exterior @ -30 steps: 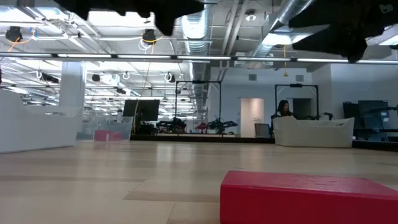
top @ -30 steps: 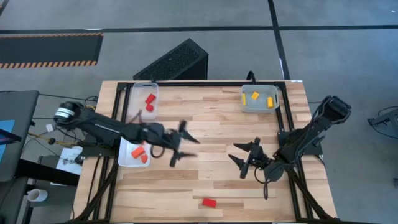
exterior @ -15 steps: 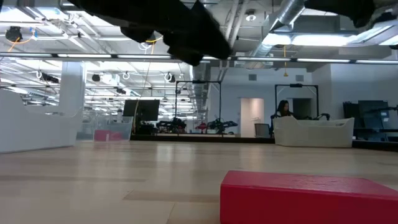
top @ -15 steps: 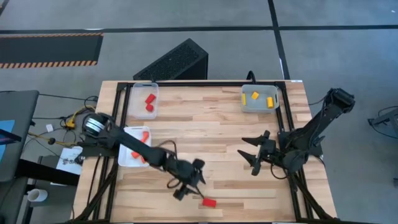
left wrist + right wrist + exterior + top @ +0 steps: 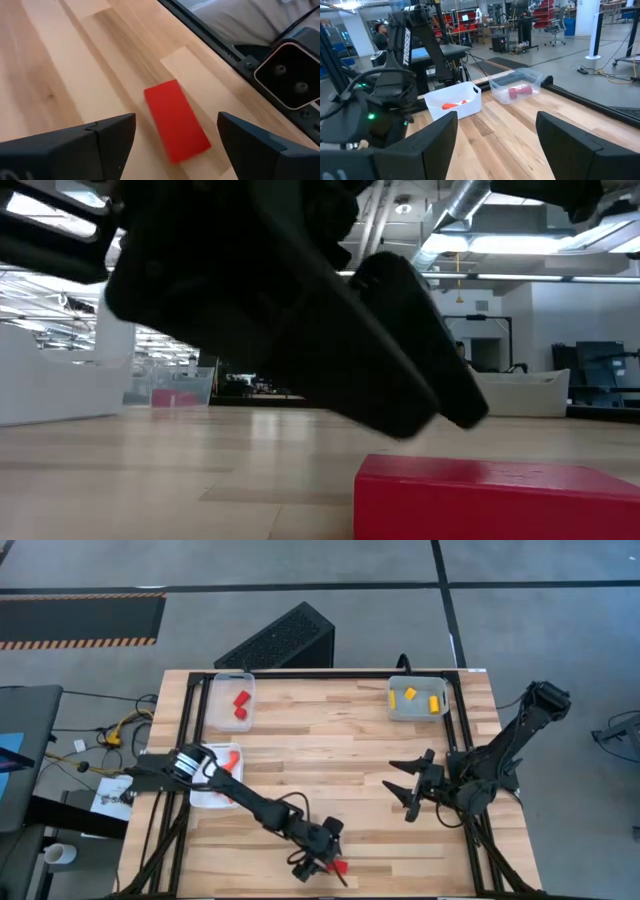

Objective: Sort & place blocks by color
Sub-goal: Put the red block into the transparent bin

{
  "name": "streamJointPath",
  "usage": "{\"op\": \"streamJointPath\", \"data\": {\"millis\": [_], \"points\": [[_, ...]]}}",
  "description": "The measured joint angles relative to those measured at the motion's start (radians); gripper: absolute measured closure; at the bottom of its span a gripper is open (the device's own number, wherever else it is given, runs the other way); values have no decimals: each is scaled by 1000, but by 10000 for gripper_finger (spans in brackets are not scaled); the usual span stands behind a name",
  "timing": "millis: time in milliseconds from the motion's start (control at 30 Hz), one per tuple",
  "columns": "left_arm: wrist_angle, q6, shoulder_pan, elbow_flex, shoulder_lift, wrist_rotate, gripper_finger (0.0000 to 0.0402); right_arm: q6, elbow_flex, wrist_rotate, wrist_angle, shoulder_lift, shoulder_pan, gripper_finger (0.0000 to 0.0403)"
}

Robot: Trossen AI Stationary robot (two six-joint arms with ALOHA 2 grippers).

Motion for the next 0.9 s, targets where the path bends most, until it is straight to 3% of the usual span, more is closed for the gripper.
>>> {"op": "streamJointPath", "data": {"millis": [233, 367, 467, 633, 900], "points": [[-26, -22, -9, 36, 26, 24, 109, 1, 0, -1, -5, 0, 6, 112], [-105, -31, -21, 37, 26, -127, 108, 4, 0, -1, -5, 0, 6, 112], [-163, -85, -14, 39, 23, -177, 107, 11, 0, -1, -5, 0, 6, 112], [-181, -128, 8, 40, 21, -163, 107, 11, 0, -1, -5, 0, 6, 112], [-130, -50, 10, 35, 25, -102, 107, 11, 0, -1, -5, 0, 6, 112]]}}
